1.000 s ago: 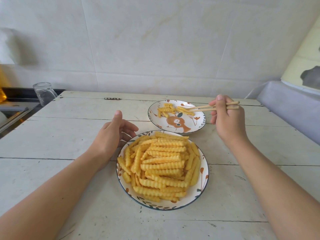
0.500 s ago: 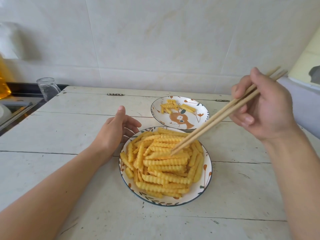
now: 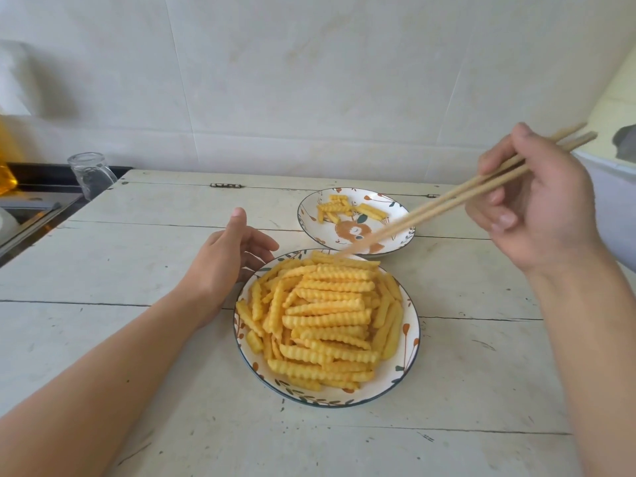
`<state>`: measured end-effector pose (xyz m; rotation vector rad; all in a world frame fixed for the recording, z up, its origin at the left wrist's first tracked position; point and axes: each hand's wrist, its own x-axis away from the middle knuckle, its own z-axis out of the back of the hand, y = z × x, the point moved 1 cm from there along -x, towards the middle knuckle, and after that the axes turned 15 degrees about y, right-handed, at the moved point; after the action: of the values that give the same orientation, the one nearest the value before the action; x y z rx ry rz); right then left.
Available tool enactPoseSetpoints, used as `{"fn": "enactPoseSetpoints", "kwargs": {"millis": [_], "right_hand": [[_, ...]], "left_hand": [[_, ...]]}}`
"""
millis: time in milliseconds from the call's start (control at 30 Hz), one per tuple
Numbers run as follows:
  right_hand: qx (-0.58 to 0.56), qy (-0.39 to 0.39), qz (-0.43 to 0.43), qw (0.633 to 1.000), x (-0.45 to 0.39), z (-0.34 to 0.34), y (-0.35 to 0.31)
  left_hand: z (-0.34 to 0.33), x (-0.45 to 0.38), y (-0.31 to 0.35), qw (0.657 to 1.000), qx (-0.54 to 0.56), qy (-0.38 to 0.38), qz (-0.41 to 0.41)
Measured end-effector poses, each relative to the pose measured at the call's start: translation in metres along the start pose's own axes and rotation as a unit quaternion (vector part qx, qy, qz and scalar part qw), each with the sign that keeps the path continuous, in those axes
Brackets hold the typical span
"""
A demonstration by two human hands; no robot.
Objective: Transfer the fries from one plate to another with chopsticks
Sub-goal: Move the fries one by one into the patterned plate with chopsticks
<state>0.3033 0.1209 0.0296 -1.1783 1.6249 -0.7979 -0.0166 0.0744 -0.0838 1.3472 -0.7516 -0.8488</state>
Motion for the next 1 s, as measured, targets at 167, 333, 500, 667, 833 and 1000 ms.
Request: {"fn": "enactPoseSetpoints", "kwargs": {"millis": [167, 333, 500, 667, 833, 1000], "right_hand": [[0.134, 0.192, 0.134, 0.963, -0.018, 0.012, 0.03], [0.256, 0.142, 0.141, 0.946, -0.014, 0.008, 0.068], [0.314, 0.131, 0.175, 0.924, -0.013, 0.004, 0.078], [0.287, 0.166, 0.163, 0.929, -0.017, 0.006, 0.076], [0.247, 0.184, 0.161, 0.938, -0.021, 0.011, 0.07], [0.263, 0.179, 0.154, 0.936, -0.022, 0.012, 0.073]], "left_hand": [[-0.001, 0.0, 0.0, 1.0, -0.002, 0.002, 0.0], [-0.002, 0.0, 0.0, 1.0, -0.008, 0.009, -0.007], [-0.002, 0.001, 0.001, 1.0, -0.008, 0.009, -0.007], [-0.002, 0.001, 0.001, 1.0, -0.008, 0.006, -0.006], [-0.002, 0.0, 0.0, 1.0, -0.012, 0.008, -0.008], [-0.001, 0.0, 0.0, 1.0, -0.013, 0.008, -0.008]]}}
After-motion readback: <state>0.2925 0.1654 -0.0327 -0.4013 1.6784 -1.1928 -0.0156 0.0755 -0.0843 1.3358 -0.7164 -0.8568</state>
